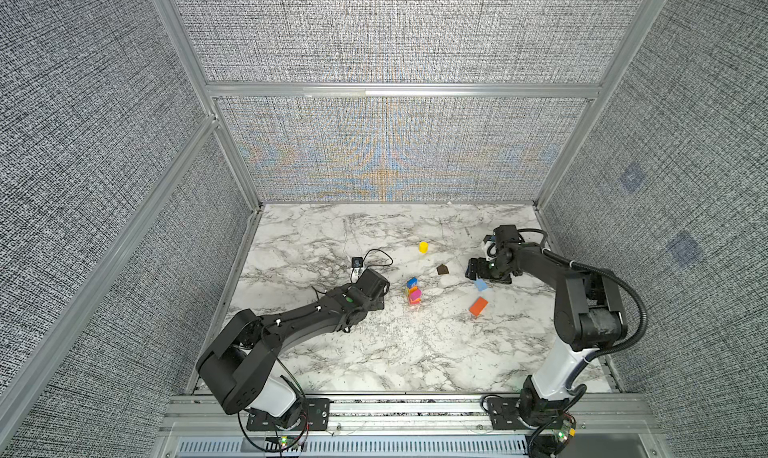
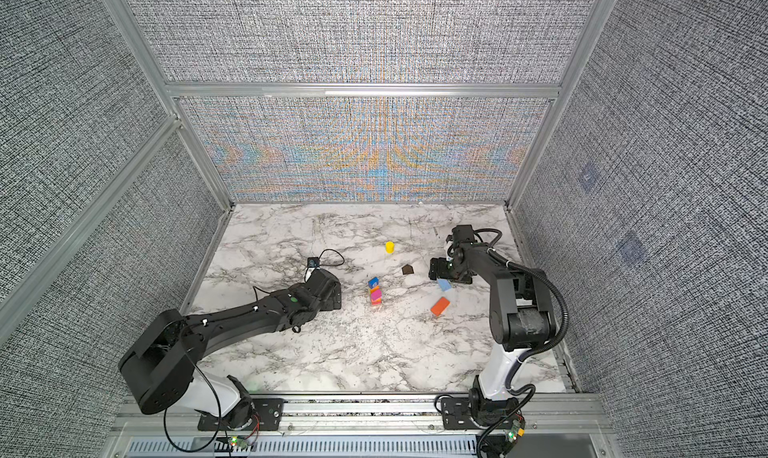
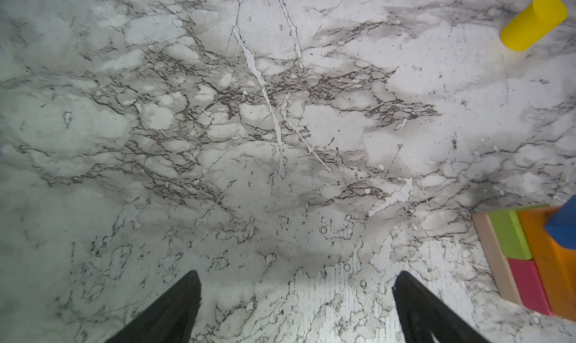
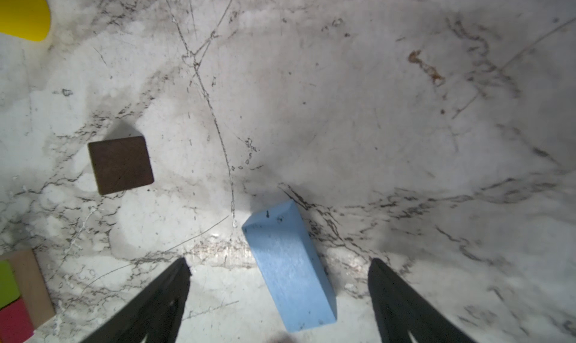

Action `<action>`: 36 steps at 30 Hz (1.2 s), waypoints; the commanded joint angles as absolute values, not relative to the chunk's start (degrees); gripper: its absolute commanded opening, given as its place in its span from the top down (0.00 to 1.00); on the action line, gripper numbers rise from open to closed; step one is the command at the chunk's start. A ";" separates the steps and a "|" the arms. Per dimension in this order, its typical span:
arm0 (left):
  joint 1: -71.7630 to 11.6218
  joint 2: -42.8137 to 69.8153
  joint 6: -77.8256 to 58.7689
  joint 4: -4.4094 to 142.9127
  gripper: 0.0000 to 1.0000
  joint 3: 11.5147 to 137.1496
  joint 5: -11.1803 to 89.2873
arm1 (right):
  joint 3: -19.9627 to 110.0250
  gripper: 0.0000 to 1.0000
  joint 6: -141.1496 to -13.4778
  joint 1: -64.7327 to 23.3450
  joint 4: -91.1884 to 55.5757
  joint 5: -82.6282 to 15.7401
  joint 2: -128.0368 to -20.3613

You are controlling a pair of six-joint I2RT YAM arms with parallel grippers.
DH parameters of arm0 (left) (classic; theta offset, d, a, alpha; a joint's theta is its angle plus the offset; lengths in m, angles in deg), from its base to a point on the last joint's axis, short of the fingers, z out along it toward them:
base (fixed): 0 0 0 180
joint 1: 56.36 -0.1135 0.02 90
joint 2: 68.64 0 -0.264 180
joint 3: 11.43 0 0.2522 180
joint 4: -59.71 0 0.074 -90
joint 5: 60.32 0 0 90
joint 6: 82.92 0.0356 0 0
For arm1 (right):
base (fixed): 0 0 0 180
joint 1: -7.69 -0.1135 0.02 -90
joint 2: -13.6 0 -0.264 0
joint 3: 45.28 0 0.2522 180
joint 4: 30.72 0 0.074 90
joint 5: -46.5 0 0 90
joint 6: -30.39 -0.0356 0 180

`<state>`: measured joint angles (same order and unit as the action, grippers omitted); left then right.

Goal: Build the wood block tower
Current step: 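Lower the right gripper and close it on the light-blue bar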

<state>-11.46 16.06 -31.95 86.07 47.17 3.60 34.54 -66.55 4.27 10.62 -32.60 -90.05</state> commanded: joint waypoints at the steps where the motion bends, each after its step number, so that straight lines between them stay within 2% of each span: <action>1: -11.54 15.33 -32.36 86.70 0.01 47.07 1.99 | 34.92 0.13 -66.26 4.09 12.22 -29.87 -90.63; 8: -11.54 13.33 -34.21 85.27 0.01 44.91 0.23 | 34.86 0.25 -66.64 2.74 13.23 -28.46 -91.99; 14: -11.71 11.88 -35.85 87.78 0.01 46.34 1.12 | 35.28 0.39 -67.25 1.88 14.46 -29.04 -92.74; 19: -11.71 11.84 -35.81 91.38 0.01 48.57 2.05 | 35.85 0.39 -67.80 0.69 15.55 -32.74 -93.21; 26: -11.69 7.31 -34.90 89.95 0.01 45.64 3.30 | 37.18 0.41 -69.67 -1.08 17.15 -38.68 -93.53; 36: -11.89 8.73 -34.58 91.89 0.01 46.56 2.52 | 39.14 0.53 -70.61 -3.87 20.91 -45.93 -94.88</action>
